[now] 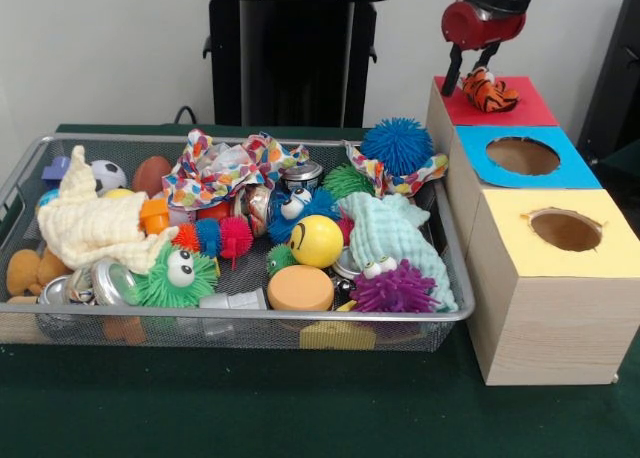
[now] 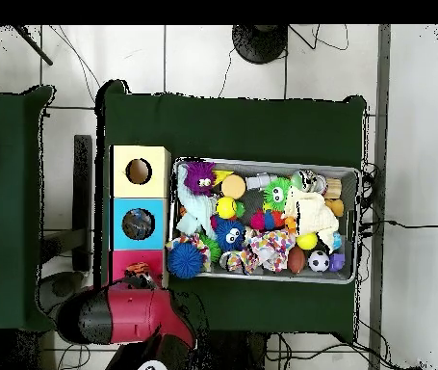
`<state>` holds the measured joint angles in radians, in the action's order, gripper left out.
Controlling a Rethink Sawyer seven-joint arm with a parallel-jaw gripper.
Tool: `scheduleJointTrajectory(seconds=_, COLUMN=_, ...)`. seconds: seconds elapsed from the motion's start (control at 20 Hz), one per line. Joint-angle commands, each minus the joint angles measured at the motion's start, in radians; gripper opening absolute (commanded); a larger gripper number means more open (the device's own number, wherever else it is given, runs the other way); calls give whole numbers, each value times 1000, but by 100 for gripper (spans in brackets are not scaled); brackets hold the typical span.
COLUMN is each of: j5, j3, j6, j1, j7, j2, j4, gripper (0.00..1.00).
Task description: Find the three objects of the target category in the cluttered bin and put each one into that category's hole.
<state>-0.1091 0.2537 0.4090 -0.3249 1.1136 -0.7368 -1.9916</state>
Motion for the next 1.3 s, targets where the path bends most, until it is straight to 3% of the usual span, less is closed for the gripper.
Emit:
scheduleJointTrajectory(seconds=0.05, j5=-55, j3=-90, j6=35, j1=53, j7=246, j2=41, j4=18, gripper=100)
scheduleJointTrajectory(seconds=0.35, j5=-42, j3=-42, j6=165, j1=24, j7=250, j2=-44, j4=3, gripper=100)
scheduleJointTrajectory(seconds=0.6, j5=-42, j3=-41, j6=214, j1=20, j7=247, j2=-97, j4=-13, gripper=100)
scheduleJointTrajectory(seconds=1.3, j5=-41, j3=-50, j6=235, j1=39, j7=243, j2=-122, j4=-15, gripper=100)
